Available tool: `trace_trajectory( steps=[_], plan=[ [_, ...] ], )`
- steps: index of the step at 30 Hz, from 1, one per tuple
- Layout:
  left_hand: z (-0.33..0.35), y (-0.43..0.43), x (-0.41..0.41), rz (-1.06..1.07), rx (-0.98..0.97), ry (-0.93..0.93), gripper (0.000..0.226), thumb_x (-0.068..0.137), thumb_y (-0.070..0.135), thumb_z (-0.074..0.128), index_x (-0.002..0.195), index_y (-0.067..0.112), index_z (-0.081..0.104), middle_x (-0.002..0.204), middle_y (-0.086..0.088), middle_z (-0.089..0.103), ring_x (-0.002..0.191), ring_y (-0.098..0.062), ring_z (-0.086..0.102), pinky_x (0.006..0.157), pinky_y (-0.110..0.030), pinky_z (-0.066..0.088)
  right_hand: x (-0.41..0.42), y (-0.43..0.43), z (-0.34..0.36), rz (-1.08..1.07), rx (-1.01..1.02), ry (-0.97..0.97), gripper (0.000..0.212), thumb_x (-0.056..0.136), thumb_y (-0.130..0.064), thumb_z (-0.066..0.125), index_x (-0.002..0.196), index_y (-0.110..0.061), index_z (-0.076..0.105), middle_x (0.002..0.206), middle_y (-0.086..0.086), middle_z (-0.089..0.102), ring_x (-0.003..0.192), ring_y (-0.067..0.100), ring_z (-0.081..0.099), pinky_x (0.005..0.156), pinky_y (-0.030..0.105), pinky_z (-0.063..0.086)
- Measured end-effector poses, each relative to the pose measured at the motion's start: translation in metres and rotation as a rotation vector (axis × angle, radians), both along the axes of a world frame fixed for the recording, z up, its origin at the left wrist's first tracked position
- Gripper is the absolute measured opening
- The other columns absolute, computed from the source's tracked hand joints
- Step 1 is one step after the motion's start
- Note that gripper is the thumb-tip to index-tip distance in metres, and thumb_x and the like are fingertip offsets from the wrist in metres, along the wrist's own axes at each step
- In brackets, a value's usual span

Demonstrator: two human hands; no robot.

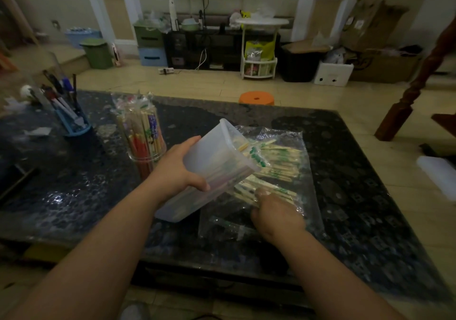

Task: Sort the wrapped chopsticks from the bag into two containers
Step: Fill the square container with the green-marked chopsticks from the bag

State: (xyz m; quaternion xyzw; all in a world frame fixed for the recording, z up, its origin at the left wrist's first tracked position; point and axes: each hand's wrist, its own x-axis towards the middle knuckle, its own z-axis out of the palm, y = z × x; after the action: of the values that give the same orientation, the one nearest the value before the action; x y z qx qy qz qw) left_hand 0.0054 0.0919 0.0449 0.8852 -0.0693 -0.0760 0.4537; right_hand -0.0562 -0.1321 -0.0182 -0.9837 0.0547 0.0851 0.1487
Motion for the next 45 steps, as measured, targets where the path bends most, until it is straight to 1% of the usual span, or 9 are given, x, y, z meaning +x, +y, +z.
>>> trace_trajectory(
  steps=[9,18,25,28,31,34,36,39,45],
  plan=[
    [0.000,0.000,0.000,0.000,-0.009,0.008,0.120,0.043,0.031,0.085,0.150,0.044,0.032,0.143,0.008,0.040,0.128,-0.022,0.042,0.105,-0.055,0.042,-0.005,0.003,0.023,0.212,-0.275,0.107,0.044,0.095,-0.011,0.045,0.138,-0.017,0.045,0.127,0.013,0.058,0.112,0.033,0.060,0.089,0.041,0.052],
    [-0.002,0.002,0.000,0.020,-0.031,-0.002,0.121,0.040,0.032,0.084,0.150,0.043,0.033,0.140,0.005,0.040,0.126,-0.024,0.043,0.103,-0.055,0.043,-0.023,-0.004,0.098,0.430,-0.237,0.142,0.026,0.080,-0.045,0.060,0.091,-0.023,0.068,0.081,-0.002,0.063,0.077,0.020,0.059,0.065,0.030,0.047],
    [-0.003,0.002,0.005,0.002,-0.025,-0.020,0.114,0.056,0.019,0.093,0.152,0.039,0.033,0.150,0.004,0.037,0.135,-0.022,0.038,0.109,-0.046,0.039,-0.024,-0.017,0.110,0.343,-0.190,-0.497,0.030,0.085,-0.048,0.054,0.072,-0.022,0.052,0.064,-0.007,0.049,0.064,0.018,0.049,0.053,0.027,0.029],
    [-0.004,0.000,0.003,0.012,-0.047,-0.007,0.125,0.038,0.033,0.090,0.149,0.043,0.036,0.145,0.012,0.038,0.132,-0.020,0.041,0.101,-0.052,0.050,-0.015,-0.024,0.097,0.301,-0.243,-0.863,0.022,0.085,-0.044,0.056,0.078,-0.023,0.058,0.080,-0.004,0.050,0.076,0.021,0.044,0.064,0.031,0.028],
    [-0.004,0.001,0.003,0.006,-0.052,-0.005,0.122,0.039,0.032,0.086,0.149,0.044,0.034,0.143,0.010,0.039,0.129,-0.020,0.041,0.102,-0.053,0.046,-0.011,-0.028,0.086,0.204,-0.241,-0.905,0.025,0.086,-0.044,0.064,0.091,-0.020,0.064,0.094,0.003,0.052,0.079,0.020,0.041,0.067,0.033,0.033],
    [-0.002,0.002,0.001,0.012,-0.040,-0.001,0.117,0.048,0.024,0.086,0.150,0.043,0.033,0.141,0.007,0.038,0.127,-0.021,0.040,0.104,-0.052,0.042,-0.011,-0.025,0.083,0.110,-0.085,-0.904,0.020,0.083,-0.026,0.073,0.100,-0.017,0.066,0.093,0.005,0.050,0.065,0.019,0.046,0.051,0.033,0.046],
    [-0.001,0.002,0.000,0.007,-0.036,-0.005,0.119,0.043,0.029,0.085,0.150,0.043,0.034,0.141,0.007,0.040,0.127,-0.022,0.042,0.103,-0.052,0.043,-0.008,-0.026,0.085,-0.001,0.266,-0.875,0.021,0.086,-0.016,0.069,0.107,-0.011,0.065,0.095,0.003,0.055,0.069,0.015,0.055,0.057,0.032,0.052],
    [-0.001,0.001,-0.001,0.009,-0.042,0.009,0.123,0.039,0.032,0.084,0.150,0.042,0.034,0.142,0.007,0.040,0.127,-0.022,0.042,0.104,-0.053,0.043,-0.005,-0.023,0.091,-0.136,0.602,-0.868,0.013,0.093,-0.022,0.065,0.104,-0.016,0.068,0.099,-0.004,0.053,0.081,-0.008,0.054,0.069,0.006,0.043],
    [-0.002,0.001,0.000,0.006,-0.034,0.007,0.126,0.034,0.038,0.084,0.149,0.044,0.034,0.142,0.008,0.040,0.128,-0.021,0.042,0.105,-0.055,0.043,-0.008,-0.020,0.095,-0.305,1.300,-0.835,0.026,0.099,-0.018,0.046,0.084,-0.015,0.067,0.101,0.021,0.062,0.073,0.016,0.064,0.068,0.029,0.055]
  ],
)
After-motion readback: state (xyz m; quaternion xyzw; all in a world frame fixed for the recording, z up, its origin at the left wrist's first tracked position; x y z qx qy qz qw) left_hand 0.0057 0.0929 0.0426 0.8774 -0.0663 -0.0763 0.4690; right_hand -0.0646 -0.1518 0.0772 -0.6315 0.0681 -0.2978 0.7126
